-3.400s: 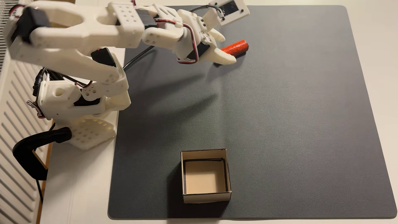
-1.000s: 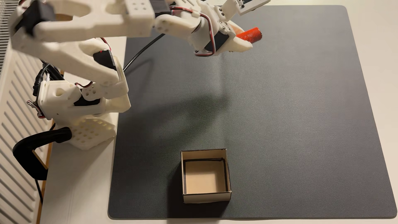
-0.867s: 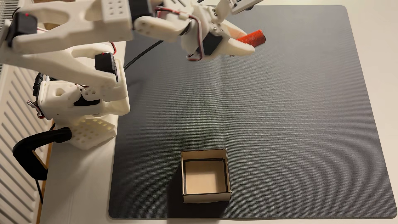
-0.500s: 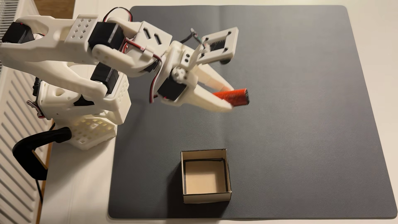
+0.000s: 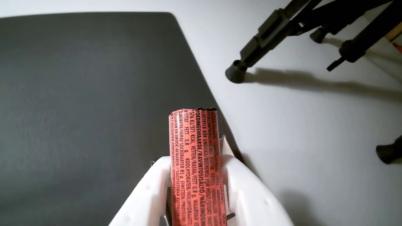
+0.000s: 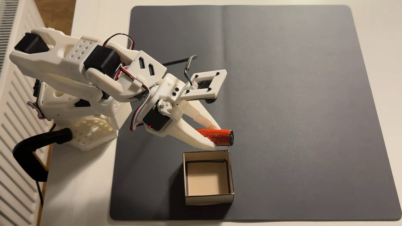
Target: Pick the red object and place it in the box
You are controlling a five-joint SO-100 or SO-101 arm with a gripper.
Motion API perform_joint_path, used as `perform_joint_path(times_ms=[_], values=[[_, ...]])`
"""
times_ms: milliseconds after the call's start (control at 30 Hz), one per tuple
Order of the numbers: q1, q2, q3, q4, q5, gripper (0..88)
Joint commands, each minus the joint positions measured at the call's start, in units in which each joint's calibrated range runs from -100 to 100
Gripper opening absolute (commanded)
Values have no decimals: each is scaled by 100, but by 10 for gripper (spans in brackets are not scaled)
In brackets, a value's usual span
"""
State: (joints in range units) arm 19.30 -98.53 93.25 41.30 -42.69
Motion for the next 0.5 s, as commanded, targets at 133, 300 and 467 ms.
perform_joint_path(times_ms=[133, 300, 467], values=[[156, -70, -50, 433, 8, 16], [171, -70, -60, 415, -18, 21], [267, -70, -50, 415, -29, 89]])
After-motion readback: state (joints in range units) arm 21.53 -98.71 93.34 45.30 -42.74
